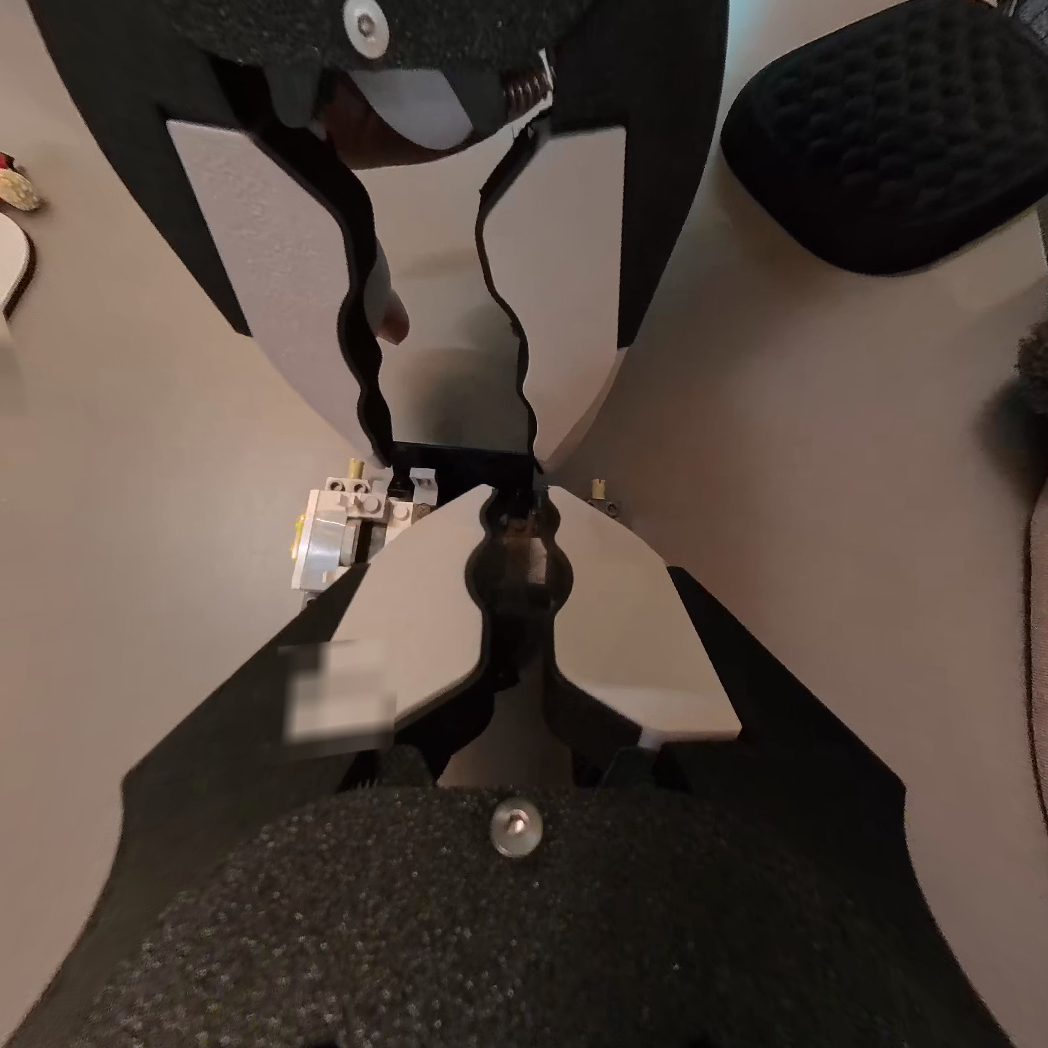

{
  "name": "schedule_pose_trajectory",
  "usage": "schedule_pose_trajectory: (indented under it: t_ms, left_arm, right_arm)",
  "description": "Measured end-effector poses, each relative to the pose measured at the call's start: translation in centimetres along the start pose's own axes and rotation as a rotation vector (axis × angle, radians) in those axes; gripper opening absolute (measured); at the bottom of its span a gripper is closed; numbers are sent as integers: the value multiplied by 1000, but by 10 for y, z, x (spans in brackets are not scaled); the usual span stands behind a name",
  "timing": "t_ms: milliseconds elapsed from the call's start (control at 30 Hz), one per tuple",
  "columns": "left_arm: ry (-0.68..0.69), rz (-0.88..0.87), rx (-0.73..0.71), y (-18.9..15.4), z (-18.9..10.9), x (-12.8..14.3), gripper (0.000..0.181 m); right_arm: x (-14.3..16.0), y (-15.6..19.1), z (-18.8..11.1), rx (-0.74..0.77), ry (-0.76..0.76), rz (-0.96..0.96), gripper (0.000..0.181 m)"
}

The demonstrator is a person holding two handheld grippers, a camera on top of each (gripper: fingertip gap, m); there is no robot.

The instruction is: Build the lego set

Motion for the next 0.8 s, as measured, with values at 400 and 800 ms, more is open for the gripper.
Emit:
schedule_pose_trajectory:
  t_ms: [400, 800]
  left_arm:
    - [42, 16, -3, -1, 1, 3, 17]
    - [68, 34, -25, -3, 2, 3, 9]
  right_arm:
    - [1, 1, 1, -19, -54, 23, 51]
    - [0, 1, 0, -24, -73, 27, 51]
Point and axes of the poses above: each gripper's, where its closed fingertips meet, z out along the fingers, x out of its underside, y = z × x across the jaws, the point moved 9 cm from there along -z, back along the fingers, and after that the axes turned 11 degrees about x, right-handed, at the moved point
